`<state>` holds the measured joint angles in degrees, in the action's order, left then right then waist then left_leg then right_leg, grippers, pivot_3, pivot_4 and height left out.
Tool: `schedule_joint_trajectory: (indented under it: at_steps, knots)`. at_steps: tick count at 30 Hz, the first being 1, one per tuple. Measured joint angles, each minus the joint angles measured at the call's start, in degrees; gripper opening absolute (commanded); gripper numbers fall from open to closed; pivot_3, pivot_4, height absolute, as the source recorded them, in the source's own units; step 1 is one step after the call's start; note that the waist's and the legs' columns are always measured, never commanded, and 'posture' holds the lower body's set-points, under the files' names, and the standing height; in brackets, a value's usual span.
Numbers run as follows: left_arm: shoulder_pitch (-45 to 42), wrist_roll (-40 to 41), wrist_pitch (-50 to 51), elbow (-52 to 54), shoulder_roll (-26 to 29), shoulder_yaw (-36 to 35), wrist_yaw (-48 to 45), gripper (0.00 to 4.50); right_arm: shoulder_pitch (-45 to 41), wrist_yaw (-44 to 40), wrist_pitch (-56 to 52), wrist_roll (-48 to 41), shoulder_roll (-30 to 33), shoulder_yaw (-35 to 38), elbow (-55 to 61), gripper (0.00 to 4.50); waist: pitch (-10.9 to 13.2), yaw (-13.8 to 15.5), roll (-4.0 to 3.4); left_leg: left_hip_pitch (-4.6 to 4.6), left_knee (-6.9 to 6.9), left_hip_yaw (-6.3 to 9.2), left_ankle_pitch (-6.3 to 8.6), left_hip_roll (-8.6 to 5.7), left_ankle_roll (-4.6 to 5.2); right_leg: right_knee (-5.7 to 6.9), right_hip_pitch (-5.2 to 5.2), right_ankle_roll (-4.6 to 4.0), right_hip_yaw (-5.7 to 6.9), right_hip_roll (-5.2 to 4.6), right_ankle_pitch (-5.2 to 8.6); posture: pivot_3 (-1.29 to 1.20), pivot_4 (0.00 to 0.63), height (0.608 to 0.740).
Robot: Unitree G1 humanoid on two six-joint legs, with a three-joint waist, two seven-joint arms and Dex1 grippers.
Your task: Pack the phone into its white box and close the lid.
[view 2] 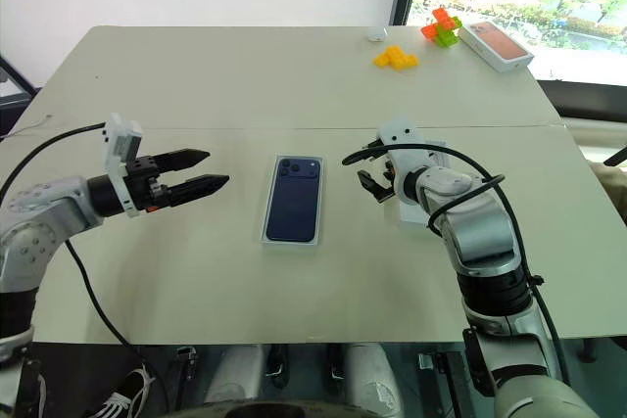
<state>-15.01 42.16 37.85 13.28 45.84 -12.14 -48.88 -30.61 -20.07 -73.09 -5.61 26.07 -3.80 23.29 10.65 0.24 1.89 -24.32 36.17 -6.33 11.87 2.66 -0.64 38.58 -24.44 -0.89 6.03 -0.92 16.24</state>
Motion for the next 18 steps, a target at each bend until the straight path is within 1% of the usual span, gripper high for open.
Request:
schedule_joint_trajectory:
  at_steps: [4,8,11,14,18]
  knots:
    - [1.4,-3.9,-6.6,-1.0,0.4,-1.0,-2.6,4.48,1.9,4.1,-2.7,1.3,-0.7,0.0,0.6,4.5,0.0,0.3,0.0,-0.04,0.02,-0.01,0.01,0.0,0.02,-0.03,-0.01,0.18,0.0,0.0,0.1,0.0,0.15,0.737]
    - [3.4,-4.6,-9.1,-1.4,0.5,-2.0,-5.4,4.48,2.8,7.7,-4.6,2.2,-4.7,0.6,-0.5,4.5,0.0,0.0,-0.01,-0.05,0.0,-0.02,0.01,0.0,0.03,-0.03,-0.03,0.19,0.0,0.01,0.11,0.0,0.15,0.737]
    - [3.6,-4.6,-9.6,-1.4,0.1,-2.1,-5.7,4.48,2.9,9.7,-4.2,2.6,-5.8,1.1,-2.4,4.5,0.0,0.0,0.0,-0.06,0.0,-0.02,0.01,0.01,0.03,-0.03,-0.03,0.21,0.0,0.02,0.11,0.0,0.15,0.737]
    - [3.9,-4.6,-9.6,-1.0,-0.3,-2.3,-5.2,4.5,2.7,11.2,-3.5,3.0,-7.1,3.1,-3.9,3.68,0.0,0.0,0.01,-0.06,0.0,-0.02,0.02,0.01,0.03,-0.04,-0.03,0.21,0.0,0.02,0.11,0.0,0.15,0.737]
    - [4.3,-4.6,-9.6,0.2,-1.2,-2.3,-4.2,4.5,2.4,12.5,-2.6,3.1,-8.2,4.4,-5.7,1.68,0.0,0.1,0.01,-0.06,0.0,-0.02,0.02,0.01,0.03,-0.04,-0.03,0.22,0.0,0.02,0.11,0.0,0.15,0.737]
